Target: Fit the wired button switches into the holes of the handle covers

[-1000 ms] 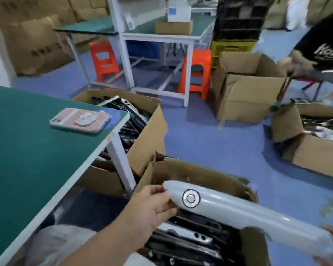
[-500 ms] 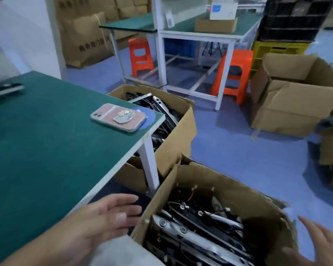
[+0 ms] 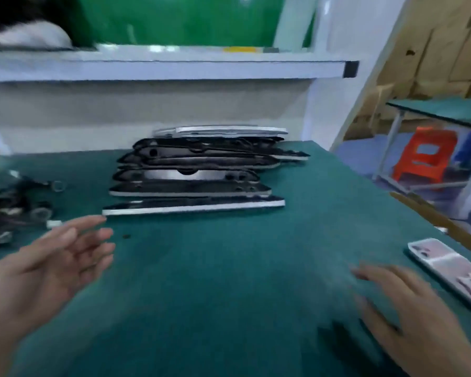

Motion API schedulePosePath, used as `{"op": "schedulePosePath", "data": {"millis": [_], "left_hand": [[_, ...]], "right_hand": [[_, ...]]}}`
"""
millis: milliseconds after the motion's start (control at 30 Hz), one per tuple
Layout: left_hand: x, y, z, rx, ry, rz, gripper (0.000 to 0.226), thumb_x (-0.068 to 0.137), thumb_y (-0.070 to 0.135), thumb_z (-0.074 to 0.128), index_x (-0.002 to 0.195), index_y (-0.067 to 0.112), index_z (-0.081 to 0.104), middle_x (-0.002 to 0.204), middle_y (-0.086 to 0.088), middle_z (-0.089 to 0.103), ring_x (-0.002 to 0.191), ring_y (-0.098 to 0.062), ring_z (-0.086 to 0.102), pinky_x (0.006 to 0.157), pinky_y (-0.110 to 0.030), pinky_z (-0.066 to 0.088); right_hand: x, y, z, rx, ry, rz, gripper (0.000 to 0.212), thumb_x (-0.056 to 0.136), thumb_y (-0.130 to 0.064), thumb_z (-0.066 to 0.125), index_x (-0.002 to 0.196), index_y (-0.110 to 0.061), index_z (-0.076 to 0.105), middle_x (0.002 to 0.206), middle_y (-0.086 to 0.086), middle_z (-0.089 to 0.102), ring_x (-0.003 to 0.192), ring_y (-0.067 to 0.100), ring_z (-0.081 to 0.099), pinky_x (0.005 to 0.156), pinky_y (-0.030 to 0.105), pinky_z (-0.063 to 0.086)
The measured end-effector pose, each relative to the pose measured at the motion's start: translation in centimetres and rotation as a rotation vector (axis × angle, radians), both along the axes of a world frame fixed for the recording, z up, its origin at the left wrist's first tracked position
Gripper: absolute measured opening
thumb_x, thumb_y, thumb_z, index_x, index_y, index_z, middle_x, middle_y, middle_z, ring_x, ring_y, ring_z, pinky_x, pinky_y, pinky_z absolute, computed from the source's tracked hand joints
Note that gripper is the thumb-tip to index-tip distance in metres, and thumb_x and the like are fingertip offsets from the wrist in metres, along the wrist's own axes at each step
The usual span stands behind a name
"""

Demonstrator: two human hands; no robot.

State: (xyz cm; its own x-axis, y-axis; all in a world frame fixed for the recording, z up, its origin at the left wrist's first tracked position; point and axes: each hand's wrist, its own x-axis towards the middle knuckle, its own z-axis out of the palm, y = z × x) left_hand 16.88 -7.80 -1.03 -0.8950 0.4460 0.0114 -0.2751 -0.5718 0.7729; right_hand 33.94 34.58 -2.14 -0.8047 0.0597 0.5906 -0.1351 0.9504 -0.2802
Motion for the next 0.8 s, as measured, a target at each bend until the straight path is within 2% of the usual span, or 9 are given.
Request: {"op": "schedulePosePath", "data": {"millis": [67,100,167,233,400,533,600,667,800], "left_hand": [[-0.6,-3.3,-0.2,-0.238,0.075,0.410,0.050,0.102,0.018,0.013,0.138,-0.001,0.042,0.132,-0.029,0.051,0.124,-0.037,0.051,0.112,-0.047,0.030],[-1.2,-4.3,-1.0,-0.301,0.083,0.471,0.043,0.098,0.015,0.027,0.122,0.008,0.063,0.110,-0.016,0.068,0.101,-0.025,0.067,0.096,-0.041,0.049],[-2.1,-5.7,-1.6,-0.271,0.024,0.641,0.042,0.096,0.013,0.036,0.087,0.023,0.076,0.076,0.003,0.070,0.066,-0.009,0.068,0.070,-0.025,0.058],[-3.0,-5.4,-1.4,-0.246,0.062,0.700,0.047,0.095,0.007,0.035,0.075,0.022,0.075,0.066,0.005,0.067,0.056,-0.007,0.064,0.063,-0.019,0.056],[-5.3,-2.9,-1.1,-0.475,0.101,0.775,0.029,0.094,-0.004,0.042,0.086,0.015,0.062,0.071,0.003,0.067,0.068,-0.013,0.064,0.068,-0.024,0.052],[-5.4,-2.0,-2.2,-0.940,0.223,0.767,0.032,0.091,0.010,0.059,0.097,0.041,0.062,0.106,0.016,0.061,0.101,-0.007,0.060,0.085,-0.019,0.041],[-5.0,-1.9,-2.0,-1.025,0.309,0.719,0.040,0.088,0.021,0.065,0.101,0.057,0.054,0.115,0.032,0.047,0.108,0.004,0.053,0.093,-0.019,0.037],[-4.4,-1.7,-1.6,-1.102,0.377,0.665,0.044,0.087,0.029,0.065,0.104,0.064,0.046,0.113,0.042,0.039,0.109,0.018,0.044,0.094,-0.011,0.033],[-3.8,-2.3,-1.1,-1.218,0.450,0.706,0.047,0.086,0.024,0.066,0.099,0.065,0.046,0.113,0.039,0.043,0.104,0.028,0.038,0.082,0.008,0.026]], "right_hand": [[-7.3,-2.0,0.5,0.059,-0.094,0.054,0.029,0.081,-0.028,0.067,0.110,-0.026,0.063,0.104,0.000,0.064,0.098,0.023,0.059,0.089,0.036,0.046],[-10.9,-3.3,0.4,0.083,-0.146,0.052,0.035,0.081,-0.025,0.069,0.115,-0.023,0.062,0.112,0.002,0.062,0.106,0.027,0.058,0.090,0.042,0.045],[-16.1,-6.0,0.5,0.140,-0.305,-0.097,0.044,0.088,-0.036,0.058,0.131,-0.029,0.050,0.133,-0.004,0.049,0.125,0.022,0.043,0.103,0.046,0.032],[-20.4,-8.1,0.5,0.160,-0.409,-0.185,0.045,0.092,-0.048,0.046,0.136,-0.039,0.040,0.140,-0.011,0.041,0.132,0.016,0.031,0.111,0.050,0.018],[-24.6,-9.7,-0.9,0.175,-0.551,-0.232,0.016,0.094,-0.055,0.037,0.097,-0.043,0.048,0.112,-0.019,0.053,0.122,0.011,0.038,0.109,0.064,0.009],[-24.4,-8.9,-0.5,0.221,-0.429,-0.089,0.033,0.088,-0.064,0.027,0.077,-0.037,0.043,0.073,-0.023,0.056,0.079,-0.004,0.052,0.111,0.051,0.015],[-23.8,-8.2,-0.3,0.173,-0.381,-0.008,0.043,0.083,-0.073,0.020,0.073,-0.039,0.045,0.060,-0.022,0.058,0.057,-0.007,0.049,0.090,0.040,0.041],[-23.0,-7.8,0.1,0.122,-0.419,0.039,0.054,0.074,-0.083,0.012,0.078,-0.043,0.048,0.066,-0.033,0.056,0.046,0.000,0.049,0.056,0.027,0.044],[-22.0,-6.4,-0.2,-0.057,-0.528,0.099,0.073,0.054,-0.098,0.018,0.086,-0.043,0.054,0.055,-0.014,0.059,0.047,0.002,0.056,0.053,0.029,0.046]]}}
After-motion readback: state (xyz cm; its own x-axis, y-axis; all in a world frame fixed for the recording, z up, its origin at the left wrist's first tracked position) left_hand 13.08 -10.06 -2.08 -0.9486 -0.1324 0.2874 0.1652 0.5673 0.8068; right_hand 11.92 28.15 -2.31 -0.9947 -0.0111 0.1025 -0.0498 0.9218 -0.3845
